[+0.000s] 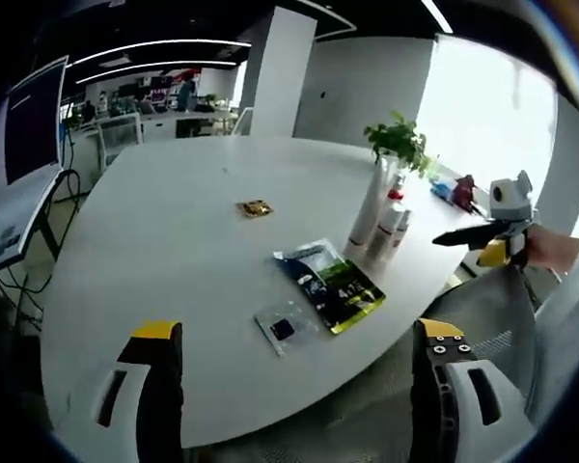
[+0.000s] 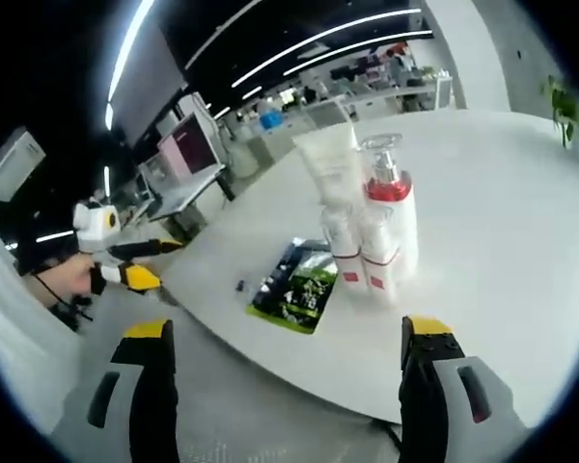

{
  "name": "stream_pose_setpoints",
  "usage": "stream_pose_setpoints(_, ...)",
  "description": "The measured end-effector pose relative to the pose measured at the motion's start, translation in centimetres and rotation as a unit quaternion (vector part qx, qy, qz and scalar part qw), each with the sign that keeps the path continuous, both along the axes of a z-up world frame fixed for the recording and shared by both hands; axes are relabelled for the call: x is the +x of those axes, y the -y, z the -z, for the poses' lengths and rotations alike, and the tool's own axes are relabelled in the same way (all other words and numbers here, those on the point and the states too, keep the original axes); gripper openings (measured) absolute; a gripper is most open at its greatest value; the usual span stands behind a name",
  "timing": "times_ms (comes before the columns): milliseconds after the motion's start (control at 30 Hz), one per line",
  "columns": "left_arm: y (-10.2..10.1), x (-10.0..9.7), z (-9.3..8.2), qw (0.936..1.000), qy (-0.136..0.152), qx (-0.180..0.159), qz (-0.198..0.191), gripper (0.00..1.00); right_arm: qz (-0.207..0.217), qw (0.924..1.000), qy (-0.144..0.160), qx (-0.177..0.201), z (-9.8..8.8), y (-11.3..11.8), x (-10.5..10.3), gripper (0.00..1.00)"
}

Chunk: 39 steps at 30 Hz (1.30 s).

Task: Arrange the skincare products in the storage area until every visible bottle or jar stands upright without overlapping.

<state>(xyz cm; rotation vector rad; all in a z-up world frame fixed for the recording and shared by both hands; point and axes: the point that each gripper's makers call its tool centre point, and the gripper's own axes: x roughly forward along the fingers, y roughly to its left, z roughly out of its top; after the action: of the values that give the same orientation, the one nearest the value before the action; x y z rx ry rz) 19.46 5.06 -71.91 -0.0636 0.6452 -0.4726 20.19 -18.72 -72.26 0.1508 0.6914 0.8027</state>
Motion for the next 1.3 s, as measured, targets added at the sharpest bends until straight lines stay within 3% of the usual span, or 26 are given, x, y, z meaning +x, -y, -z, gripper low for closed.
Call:
stream_pose_setpoints(400, 0.4, 0.7, 0.4, 0.9995, -0.02, 0.021, 0.012, 0.95, -0.002, 1.0, -0.005, -0.002, 0.4, 0.2, 0.0, 0.95)
stream_pose_setpoints(667, 0.9, 2.8, -0.3, 0.9995, -0.017, 0.021, 0.015, 0.94, 0.005, 0.9999, -0.011, -0.005, 0.5, 0.4, -0.1, 0.96)
stream_pose_setpoints(967, 1.7, 5.4, 0.2, 0.9982, -0.026, 0.037, 0.041, 0.91, 0.012, 0.9997, -0.02, -0.001, 0.7, 0.5, 0.0, 0.95)
stream_pose_setpoints(1300, 2.3, 8.1, 1.1, 0.9956, -0.059, 0.048, 0.055, 0.9, 0.019, 0.9995, -0.022, -0.01, 0.9, 0.7, 0.1, 0.98)
